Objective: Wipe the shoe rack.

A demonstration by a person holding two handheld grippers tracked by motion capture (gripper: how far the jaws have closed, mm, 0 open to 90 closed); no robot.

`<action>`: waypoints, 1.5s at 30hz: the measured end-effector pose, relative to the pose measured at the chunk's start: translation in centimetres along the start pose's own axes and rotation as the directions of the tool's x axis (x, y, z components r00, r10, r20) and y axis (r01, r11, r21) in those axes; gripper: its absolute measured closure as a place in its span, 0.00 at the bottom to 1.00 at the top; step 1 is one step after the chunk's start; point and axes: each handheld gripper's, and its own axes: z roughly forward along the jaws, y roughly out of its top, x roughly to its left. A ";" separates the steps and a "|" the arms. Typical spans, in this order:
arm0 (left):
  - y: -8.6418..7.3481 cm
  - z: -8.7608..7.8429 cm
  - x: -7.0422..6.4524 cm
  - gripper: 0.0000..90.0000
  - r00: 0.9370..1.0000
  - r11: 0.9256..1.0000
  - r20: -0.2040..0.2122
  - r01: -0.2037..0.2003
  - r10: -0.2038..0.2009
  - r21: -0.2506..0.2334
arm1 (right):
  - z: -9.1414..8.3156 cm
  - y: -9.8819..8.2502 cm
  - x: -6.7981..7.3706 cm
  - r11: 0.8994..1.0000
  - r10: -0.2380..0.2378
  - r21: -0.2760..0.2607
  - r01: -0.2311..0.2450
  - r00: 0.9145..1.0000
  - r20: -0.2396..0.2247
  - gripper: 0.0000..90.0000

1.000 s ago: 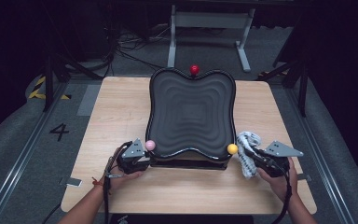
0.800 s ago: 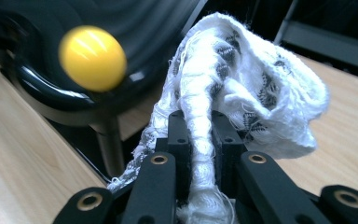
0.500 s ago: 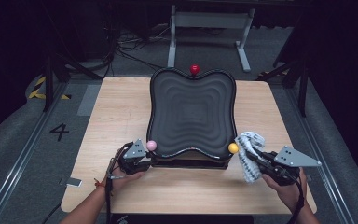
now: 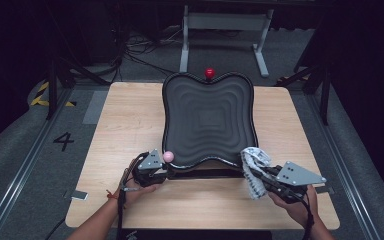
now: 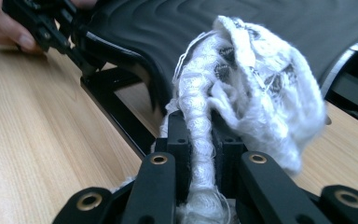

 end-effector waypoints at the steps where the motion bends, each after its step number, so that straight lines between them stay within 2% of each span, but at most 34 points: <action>1: 0.0 0.0 0.0 0.83 1.000 1.000 0.004 0.001 -0.001 0.002 | 0.4 0.2 0.3 1.000 -0.008 0.011 0.008 1.000 0.006 0.90; 3: 0.0 0.0 0.1 0.83 1.000 1.000 0.010 0.002 -0.002 0.000 | 1.1 0.5 0.6 0.999 -0.019 0.027 0.019 1.000 0.000 0.90; 7: 0.0 0.1 0.1 0.83 1.000 1.000 0.014 0.002 -0.002 0.000 | 2.6 1.1 0.8 0.998 -0.023 0.063 0.021 1.000 0.022 0.90; 11: 0.1 0.2 0.0 0.83 1.000 1.000 0.027 0.001 -0.001 0.000 | 3.2 1.6 0.6 0.997 -0.027 0.073 0.023 0.998 0.051 0.90; 15: 0.2 0.4 0.0 0.83 0.999 1.000 0.033 0.000 0.000 -0.004 | 3.7 2.0 0.4 0.996 -0.021 0.083 0.016 0.998 0.058 0.90; 21: 0.2 0.4 0.1 0.83 0.999 1.000 0.038 -0.004 0.004 -0.001 | 4.9 3.2 0.8 0.995 -0.054 0.091 0.051 0.998 0.026 0.90; 27: 0.2 0.4 0.1 0.83 0.999 1.000 0.040 -0.002 0.002 -0.001 | 7.5 4.5 2.3 0.989 -0.105 0.107 0.106 0.994 -0.014 0.90; 30: 0.2 0.6 0.0 0.83 0.999 1.000 0.042 -0.003 0.004 -0.007 | 8.5 5.0 2.9 0.987 -0.116 0.111 0.118 0.993 -0.032 0.89; 36: 0.4 0.9 -0.2 0.83 0.999 1.000 0.047 -0.008 0.008 -0.005 | 9.6 5.7 3.7 0.985 -0.129 0.111 0.134 0.990 -0.057 0.89; 45: 0.5 1.1 -0.2 0.83 0.999 1.000 0.053 -0.001 0.002 -0.013 | 10.8 7.1 4.8 0.987 -0.127 0.087 0.137 0.986 -0.105 0.89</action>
